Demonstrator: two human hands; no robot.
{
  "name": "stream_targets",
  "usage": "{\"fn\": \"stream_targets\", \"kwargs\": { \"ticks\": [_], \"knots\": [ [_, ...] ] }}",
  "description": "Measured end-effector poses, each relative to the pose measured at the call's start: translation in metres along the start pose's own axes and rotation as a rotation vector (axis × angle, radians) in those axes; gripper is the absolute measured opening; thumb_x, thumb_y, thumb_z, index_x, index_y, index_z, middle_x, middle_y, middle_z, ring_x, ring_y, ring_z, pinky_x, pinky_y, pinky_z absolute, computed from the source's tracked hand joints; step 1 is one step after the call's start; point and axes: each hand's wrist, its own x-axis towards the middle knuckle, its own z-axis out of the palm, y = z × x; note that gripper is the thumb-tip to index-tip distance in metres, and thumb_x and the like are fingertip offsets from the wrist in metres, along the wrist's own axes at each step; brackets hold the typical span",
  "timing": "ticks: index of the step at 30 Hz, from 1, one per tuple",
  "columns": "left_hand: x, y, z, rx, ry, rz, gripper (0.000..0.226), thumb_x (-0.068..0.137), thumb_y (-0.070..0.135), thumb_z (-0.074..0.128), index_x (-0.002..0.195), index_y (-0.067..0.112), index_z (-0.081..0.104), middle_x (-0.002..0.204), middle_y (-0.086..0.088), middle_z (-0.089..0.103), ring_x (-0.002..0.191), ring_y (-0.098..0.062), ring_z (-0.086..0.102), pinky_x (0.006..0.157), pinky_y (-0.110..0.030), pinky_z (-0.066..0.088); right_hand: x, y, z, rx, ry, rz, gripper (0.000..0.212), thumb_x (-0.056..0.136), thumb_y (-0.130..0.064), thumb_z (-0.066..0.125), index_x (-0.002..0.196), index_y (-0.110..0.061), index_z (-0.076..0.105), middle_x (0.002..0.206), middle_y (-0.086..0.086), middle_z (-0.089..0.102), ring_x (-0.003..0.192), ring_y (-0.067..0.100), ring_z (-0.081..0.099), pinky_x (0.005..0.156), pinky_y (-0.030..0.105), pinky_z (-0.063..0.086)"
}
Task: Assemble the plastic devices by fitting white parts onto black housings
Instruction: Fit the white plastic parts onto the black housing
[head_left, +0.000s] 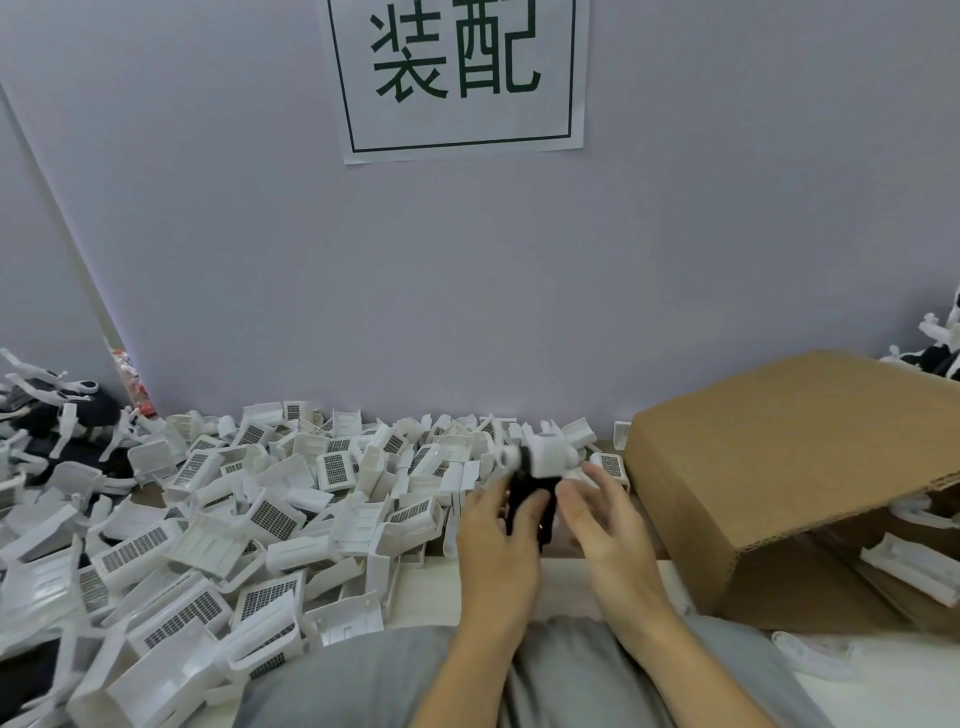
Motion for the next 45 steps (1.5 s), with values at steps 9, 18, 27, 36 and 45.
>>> {"fn": "stream_targets", "kwargs": {
  "ticks": [9,18,27,36,45],
  "knots": [
    [0.010,0.010,-0.011,-0.794,0.083,-0.629,0.029,0.093,0.041,0.051,0.100,0.013,0.056,0.072,-0.006,0.060,0.067,-0.024,0.056,0.057,-0.030,0.040,0.005,0.005,-0.002,-0.173,0.041,0.098,0.025,0.105,-0.022,0.044,0.119,-0.024,0.065,0.114,-0.005,0.068,0.113,0.014,0.061,0.096,0.037,0.049],
    [0.013,0.004,-0.010,-0.756,0.127,-0.583,0.042,0.095,0.037,0.064,0.121,0.004,0.060,0.101,-0.020,0.065,0.086,-0.033,0.066,0.065,-0.039,0.060,-0.006,-0.007,0.002,-0.208,-0.161,0.145,0.021,0.101,-0.024,0.053,0.115,-0.039,0.057,0.084,-0.018,0.073,0.075,0.000,0.069,0.061,0.019,0.047],
    [0.008,0.005,-0.002,-0.575,0.055,-0.518,0.048,0.104,0.041,0.045,0.121,0.000,0.065,0.124,-0.028,0.065,0.113,-0.045,0.063,0.084,-0.050,0.050,-0.011,-0.014,0.004,-0.254,-0.266,0.231,0.014,0.098,-0.041,0.058,0.100,-0.032,0.069,0.088,-0.012,0.075,0.075,0.010,0.071,0.066,0.023,0.045],
    [0.005,0.002,0.001,-0.481,-0.051,-0.411,0.032,0.104,0.035,0.048,0.117,0.012,0.066,0.116,-0.020,0.070,0.102,-0.036,0.069,0.084,-0.046,0.054,-0.010,-0.016,0.002,-0.179,-0.345,0.232,0.018,0.098,-0.023,0.055,0.114,-0.020,0.062,0.074,0.007,0.071,0.065,0.020,0.064,0.064,0.029,0.042],
    [0.005,0.007,-0.002,-0.608,-0.020,-0.465,0.030,0.106,0.025,0.045,0.122,0.008,0.064,0.109,-0.021,0.067,0.094,-0.034,0.061,0.067,-0.038,0.046,-0.009,-0.014,0.001,-0.138,-0.361,0.266,0.024,0.095,-0.005,0.051,0.113,-0.017,0.062,0.069,-0.002,0.064,0.062,0.012,0.055,0.060,0.026,0.042]
  ]
}}
